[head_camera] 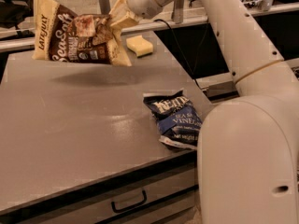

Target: Move brown chip bag near blue chip bag

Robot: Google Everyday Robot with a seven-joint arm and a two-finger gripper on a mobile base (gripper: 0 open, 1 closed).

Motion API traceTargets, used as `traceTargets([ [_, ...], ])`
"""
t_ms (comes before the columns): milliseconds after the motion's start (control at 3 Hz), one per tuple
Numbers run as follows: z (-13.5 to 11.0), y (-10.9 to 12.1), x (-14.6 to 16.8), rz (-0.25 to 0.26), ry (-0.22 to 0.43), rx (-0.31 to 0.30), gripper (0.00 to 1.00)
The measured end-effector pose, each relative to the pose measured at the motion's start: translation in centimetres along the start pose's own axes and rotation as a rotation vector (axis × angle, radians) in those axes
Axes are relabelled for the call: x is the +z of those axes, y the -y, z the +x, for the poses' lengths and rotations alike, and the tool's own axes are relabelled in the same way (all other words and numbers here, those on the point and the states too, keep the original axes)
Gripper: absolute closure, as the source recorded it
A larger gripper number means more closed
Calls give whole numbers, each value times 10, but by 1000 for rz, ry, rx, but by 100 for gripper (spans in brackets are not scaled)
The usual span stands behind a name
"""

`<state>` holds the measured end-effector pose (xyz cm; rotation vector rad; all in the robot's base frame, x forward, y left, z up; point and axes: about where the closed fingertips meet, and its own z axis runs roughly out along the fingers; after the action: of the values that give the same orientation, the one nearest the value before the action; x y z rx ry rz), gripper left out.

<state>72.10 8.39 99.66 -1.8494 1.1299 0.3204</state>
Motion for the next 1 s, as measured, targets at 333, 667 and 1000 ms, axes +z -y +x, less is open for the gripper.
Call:
traceTargets([
  [333, -11, -12, -38, -75, -46, -64, 100],
  [667, -21, -31, -71, -144, -44, -117, 100],
  [1000, -29, -44, -94, -167, -16, -121, 100],
])
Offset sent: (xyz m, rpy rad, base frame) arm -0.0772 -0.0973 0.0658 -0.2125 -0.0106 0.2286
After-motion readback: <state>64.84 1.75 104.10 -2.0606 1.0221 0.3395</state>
